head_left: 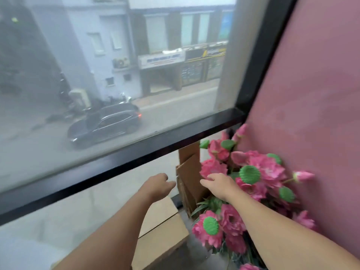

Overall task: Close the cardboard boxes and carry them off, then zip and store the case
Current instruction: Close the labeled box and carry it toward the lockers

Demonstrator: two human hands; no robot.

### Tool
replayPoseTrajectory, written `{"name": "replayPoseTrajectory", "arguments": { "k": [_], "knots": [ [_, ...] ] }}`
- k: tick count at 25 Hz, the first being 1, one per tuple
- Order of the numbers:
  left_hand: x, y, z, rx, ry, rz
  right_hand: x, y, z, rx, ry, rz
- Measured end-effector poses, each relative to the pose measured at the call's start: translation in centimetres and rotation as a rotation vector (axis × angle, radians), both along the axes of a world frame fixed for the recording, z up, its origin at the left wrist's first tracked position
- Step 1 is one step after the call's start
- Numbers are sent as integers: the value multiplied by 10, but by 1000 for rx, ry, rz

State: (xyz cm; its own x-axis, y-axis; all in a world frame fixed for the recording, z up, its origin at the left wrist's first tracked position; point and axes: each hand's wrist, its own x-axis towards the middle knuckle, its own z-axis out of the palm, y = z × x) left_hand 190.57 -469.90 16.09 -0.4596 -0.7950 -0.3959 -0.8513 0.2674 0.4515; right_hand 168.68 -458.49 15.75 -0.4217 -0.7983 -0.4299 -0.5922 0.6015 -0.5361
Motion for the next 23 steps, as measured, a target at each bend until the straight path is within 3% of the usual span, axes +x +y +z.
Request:
{"name": "replayPoseTrajectory", "arguments": {
  "k": [10,16,23],
  "knots": [
    [-163,143,76,-40,39,-656,-64,250,66,-112,34,-618],
    [-282,339,96,-44,91,-996,-99,470,78,-134,81,-921],
    [-369,590,102,-130,16,-1430,-115,710,69,-123,92,-1235]
  ]
}}
